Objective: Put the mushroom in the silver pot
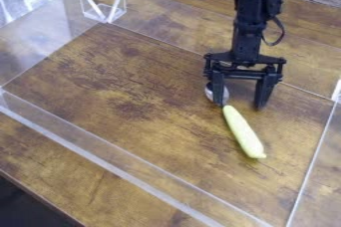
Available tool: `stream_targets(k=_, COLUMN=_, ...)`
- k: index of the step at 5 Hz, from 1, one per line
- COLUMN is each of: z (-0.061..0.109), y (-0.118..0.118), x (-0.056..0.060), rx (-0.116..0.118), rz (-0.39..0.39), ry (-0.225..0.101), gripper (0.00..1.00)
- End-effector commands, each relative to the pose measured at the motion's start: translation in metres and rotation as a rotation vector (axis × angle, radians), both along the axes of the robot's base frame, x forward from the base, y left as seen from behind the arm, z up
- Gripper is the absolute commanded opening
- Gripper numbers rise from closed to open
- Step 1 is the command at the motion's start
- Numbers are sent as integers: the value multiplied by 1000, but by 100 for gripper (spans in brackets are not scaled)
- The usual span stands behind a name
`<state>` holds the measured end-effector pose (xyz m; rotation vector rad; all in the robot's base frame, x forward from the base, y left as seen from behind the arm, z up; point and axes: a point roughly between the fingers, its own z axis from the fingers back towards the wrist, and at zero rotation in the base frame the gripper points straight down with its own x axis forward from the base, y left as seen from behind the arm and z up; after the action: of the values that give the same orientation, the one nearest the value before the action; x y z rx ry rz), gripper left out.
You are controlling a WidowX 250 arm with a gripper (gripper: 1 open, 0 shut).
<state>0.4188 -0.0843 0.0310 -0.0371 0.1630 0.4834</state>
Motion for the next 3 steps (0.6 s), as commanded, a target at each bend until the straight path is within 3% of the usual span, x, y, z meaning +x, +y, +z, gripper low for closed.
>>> stream_targets(k=1, z=24, y=8, x=17, rx=-18, rz=53, ry=-67, gripper=100)
stream_targets(k=3, z=24, y=21, x=18, rx=-33, rz=90, ry=-63, gripper=100)
